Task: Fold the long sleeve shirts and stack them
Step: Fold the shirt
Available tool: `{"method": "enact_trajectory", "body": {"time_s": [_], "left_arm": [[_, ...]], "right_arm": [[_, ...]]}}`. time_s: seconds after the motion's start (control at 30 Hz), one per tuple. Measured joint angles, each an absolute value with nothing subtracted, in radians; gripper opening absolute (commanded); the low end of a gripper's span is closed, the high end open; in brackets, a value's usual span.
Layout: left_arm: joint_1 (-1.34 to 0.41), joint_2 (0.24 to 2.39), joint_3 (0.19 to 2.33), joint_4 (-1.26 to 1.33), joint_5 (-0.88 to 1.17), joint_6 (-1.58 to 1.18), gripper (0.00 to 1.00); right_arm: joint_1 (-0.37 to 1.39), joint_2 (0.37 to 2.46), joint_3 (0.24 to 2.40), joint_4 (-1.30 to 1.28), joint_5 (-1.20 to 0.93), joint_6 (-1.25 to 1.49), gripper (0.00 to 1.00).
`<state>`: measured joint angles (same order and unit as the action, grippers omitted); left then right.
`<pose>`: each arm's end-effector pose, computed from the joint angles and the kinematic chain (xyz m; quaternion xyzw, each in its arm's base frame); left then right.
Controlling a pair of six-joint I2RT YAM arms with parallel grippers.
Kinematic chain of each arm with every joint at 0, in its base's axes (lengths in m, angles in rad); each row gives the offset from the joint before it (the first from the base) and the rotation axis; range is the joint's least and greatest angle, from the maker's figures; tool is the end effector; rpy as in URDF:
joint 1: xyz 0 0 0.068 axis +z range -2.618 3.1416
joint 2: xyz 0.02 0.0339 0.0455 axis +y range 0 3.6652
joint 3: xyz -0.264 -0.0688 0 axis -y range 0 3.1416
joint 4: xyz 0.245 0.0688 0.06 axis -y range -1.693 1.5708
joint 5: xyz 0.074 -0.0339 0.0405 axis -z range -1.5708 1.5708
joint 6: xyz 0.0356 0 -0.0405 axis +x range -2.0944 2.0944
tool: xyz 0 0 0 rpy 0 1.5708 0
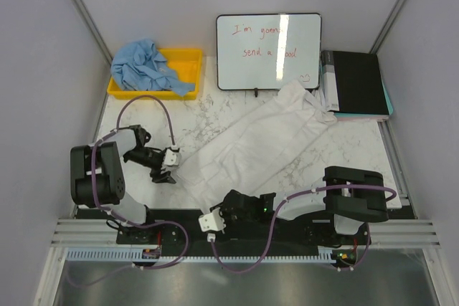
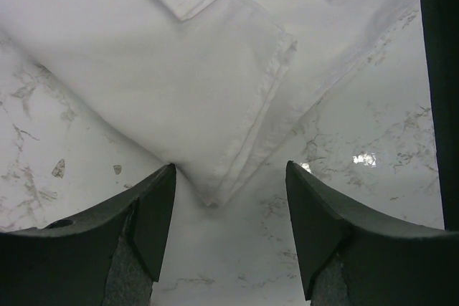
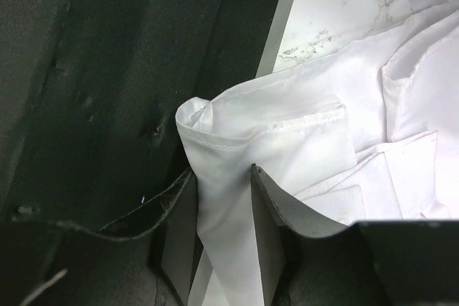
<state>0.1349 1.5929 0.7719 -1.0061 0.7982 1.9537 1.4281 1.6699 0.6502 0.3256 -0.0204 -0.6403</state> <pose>0.2132 0.0032 0.1434 0.6907 0.6005 -0.2955 0.2740 0.0433 0.3067 0.1288 -0.7804 0.4591 0.1714 0.3884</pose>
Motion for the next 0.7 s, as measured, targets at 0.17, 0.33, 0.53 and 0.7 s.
{"method": "enact_trajectory", "body": {"time_s": [0.17,0.33,0.53,0.7], "left_arm": [[0.120,1.550,0.728,-0.933,0.825,1.954,0.69],[0.114,1.472,0.657,-0.871,0.838,1.954,0.71],[0.115,1.388,0.648,-0.846,0.847,1.954,0.74],[0.124,1.332,0.648,-0.875,0.848,1.954,0.67]], "right_arm": [[1.428,1.670,0.652,0.326,-0.019,-0.640,0.41],[1.429,1.670,0.652,0.326,-0.017,-0.641,0.40],[1.430,1.670,0.652,0.326,-0.017,-0.640,0.40],[1.430,1.669,0.648,0.330,-0.017,-0.640,0.40]]}}
